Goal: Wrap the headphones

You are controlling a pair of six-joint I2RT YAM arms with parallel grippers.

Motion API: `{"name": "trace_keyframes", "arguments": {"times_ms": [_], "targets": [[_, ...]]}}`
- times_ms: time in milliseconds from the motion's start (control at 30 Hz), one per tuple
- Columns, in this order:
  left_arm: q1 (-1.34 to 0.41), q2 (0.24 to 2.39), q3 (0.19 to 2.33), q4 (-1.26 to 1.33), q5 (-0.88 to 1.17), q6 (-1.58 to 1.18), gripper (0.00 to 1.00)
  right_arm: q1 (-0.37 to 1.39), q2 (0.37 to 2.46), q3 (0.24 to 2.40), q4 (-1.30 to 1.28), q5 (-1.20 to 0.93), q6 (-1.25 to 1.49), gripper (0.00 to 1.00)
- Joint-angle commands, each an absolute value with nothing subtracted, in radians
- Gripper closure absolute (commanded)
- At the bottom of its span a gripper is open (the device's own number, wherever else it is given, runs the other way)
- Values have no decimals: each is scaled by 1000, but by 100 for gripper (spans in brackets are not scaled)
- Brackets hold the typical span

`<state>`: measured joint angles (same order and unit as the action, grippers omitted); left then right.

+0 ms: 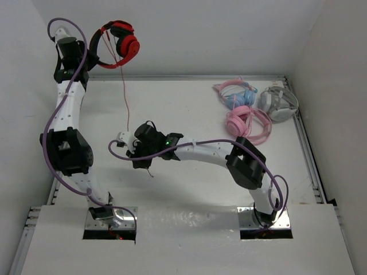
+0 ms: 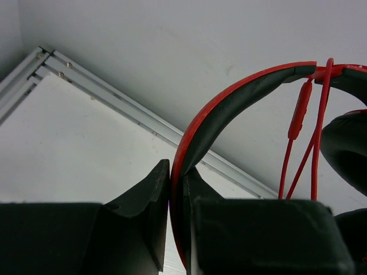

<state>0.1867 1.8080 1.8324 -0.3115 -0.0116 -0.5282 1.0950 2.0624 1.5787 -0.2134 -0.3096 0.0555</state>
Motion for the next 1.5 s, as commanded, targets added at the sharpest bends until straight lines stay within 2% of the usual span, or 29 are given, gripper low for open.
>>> {"name": "trace_keyframes", "arguments": {"times_ms": [0,200,333,567,700,800,933,1100,1233,1467], "targets": [[175,1824,1839,-132,-76,-508,100,1127,2033,1635,-251,-385,15,100],[28,1881,1781,-26,-306,-264,100,1180,1973,1718,-391,-403,-80,100],[-23,1939,1738,21,-299,-119,100,1184,1810,1660,-407,-355,-113,100],[-96,1915,1577,112,-218,138,100,1175,1585,1571,-422,-48,-195,100],[-153,1826,1457,179,-158,282,100,1137,1523,1548,-387,238,-218,100],[-201,1793,1393,207,-156,379,100,1060,1488,1543,-339,389,-198,100],[-241,1761,1326,190,-103,481,100,869,1463,1552,-315,411,-152,100],[-299,1677,1238,149,-16,584,100,746,1485,1552,-276,445,-184,100],[-328,1629,1239,8,113,617,100,626,1514,1578,-268,422,-153,100],[-351,1611,1301,-196,222,586,100,421,1572,1638,-268,299,-45,100]]}}
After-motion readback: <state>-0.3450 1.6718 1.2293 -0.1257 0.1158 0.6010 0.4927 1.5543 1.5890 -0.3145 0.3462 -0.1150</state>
